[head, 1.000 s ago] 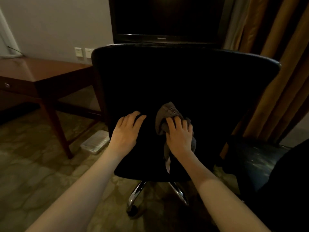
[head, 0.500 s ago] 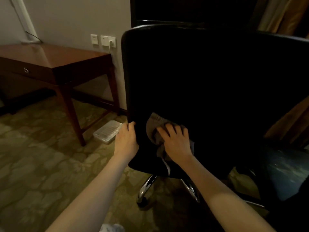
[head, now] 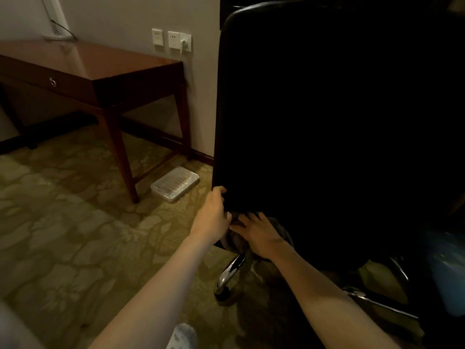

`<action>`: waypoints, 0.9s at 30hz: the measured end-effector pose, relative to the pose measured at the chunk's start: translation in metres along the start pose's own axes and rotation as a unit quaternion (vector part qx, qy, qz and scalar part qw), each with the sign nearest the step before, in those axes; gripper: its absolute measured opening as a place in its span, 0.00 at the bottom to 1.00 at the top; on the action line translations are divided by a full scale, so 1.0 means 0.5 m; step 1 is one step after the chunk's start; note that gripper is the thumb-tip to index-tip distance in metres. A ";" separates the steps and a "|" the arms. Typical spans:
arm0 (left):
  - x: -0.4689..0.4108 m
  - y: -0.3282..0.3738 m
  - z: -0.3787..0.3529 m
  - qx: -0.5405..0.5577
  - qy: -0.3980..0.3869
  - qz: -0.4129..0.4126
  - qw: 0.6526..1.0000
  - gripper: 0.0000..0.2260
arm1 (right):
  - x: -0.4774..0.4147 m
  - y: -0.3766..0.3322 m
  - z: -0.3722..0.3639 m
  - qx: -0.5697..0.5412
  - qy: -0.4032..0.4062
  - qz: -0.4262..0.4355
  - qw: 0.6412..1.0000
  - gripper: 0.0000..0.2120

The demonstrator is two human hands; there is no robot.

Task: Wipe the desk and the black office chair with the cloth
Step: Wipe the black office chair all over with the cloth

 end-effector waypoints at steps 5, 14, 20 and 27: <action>0.021 -0.023 -0.023 0.055 -0.018 0.033 0.998 0.14 | 0.059 0.069 0.064 -0.342 0.168 -0.135 0.915 0.28; 0.078 0.044 -0.099 0.494 -0.113 0.110 0.855 0.27 | 0.135 0.117 0.100 -0.678 0.230 -0.291 0.634 0.26; 0.071 0.079 -0.048 0.618 0.005 0.149 0.772 0.37 | 0.161 0.114 0.223 -0.769 0.199 -0.209 0.570 0.19; 0.079 0.106 0.076 0.431 0.278 0.085 0.854 0.31 | 0.187 0.130 0.481 -0.030 0.289 -0.178 0.940 0.29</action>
Point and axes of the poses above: each hand's wrist, its own x-axis away from the middle knuckle, its own z-axis out of the back of the hand, y = z × x, the point moved 9 cm from there along -x, towards the middle knuckle, and after that the axes turned 3 degrees about -x, right-handed, at the moved point
